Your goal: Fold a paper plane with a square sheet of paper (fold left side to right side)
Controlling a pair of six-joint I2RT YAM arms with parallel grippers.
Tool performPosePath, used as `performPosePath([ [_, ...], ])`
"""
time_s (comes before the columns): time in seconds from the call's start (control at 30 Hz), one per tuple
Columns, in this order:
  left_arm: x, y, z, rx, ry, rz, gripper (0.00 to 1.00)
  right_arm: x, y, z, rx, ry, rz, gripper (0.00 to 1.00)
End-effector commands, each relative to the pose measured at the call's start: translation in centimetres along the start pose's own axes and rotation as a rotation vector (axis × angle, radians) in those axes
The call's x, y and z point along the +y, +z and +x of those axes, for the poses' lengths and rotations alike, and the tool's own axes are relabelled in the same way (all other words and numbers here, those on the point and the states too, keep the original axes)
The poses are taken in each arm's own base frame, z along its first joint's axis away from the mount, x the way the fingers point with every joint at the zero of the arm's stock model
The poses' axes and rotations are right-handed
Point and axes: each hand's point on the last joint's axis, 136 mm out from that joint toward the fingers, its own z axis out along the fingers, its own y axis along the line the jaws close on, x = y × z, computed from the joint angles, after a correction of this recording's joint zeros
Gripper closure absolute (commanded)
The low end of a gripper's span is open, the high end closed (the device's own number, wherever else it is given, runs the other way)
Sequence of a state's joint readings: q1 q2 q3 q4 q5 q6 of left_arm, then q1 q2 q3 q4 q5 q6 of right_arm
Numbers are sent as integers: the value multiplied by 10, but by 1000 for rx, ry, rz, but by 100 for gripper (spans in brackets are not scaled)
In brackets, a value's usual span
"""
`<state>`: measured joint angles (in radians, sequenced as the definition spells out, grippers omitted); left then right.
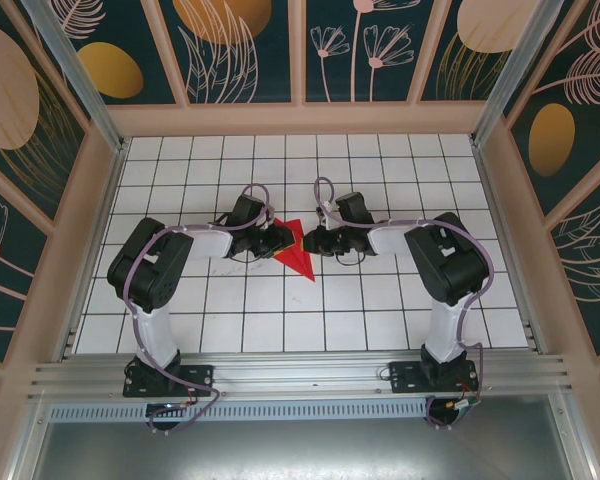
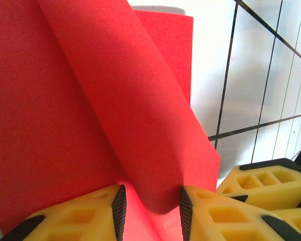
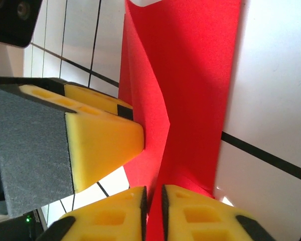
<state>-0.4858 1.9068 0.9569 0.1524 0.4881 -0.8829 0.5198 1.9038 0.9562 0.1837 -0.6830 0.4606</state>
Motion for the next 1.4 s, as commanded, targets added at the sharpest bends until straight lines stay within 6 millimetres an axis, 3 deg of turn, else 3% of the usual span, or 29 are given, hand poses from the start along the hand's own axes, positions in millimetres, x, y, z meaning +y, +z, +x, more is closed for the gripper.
performPosePath([
  [0.0,20,6,6,11,3,-78,63,9,4,-6,3,-20,-27,88],
  [0.2,21,5,7,13,3,-80,63,1,5,-5,8,-20,11,100],
  [0.53,20,5,7,14,7,-79,63,-17,6,-4,14,-16,97,100],
  [1.37,14,1,4,4,16,-67,62,-37,16,11,80,-5,180,100],
])
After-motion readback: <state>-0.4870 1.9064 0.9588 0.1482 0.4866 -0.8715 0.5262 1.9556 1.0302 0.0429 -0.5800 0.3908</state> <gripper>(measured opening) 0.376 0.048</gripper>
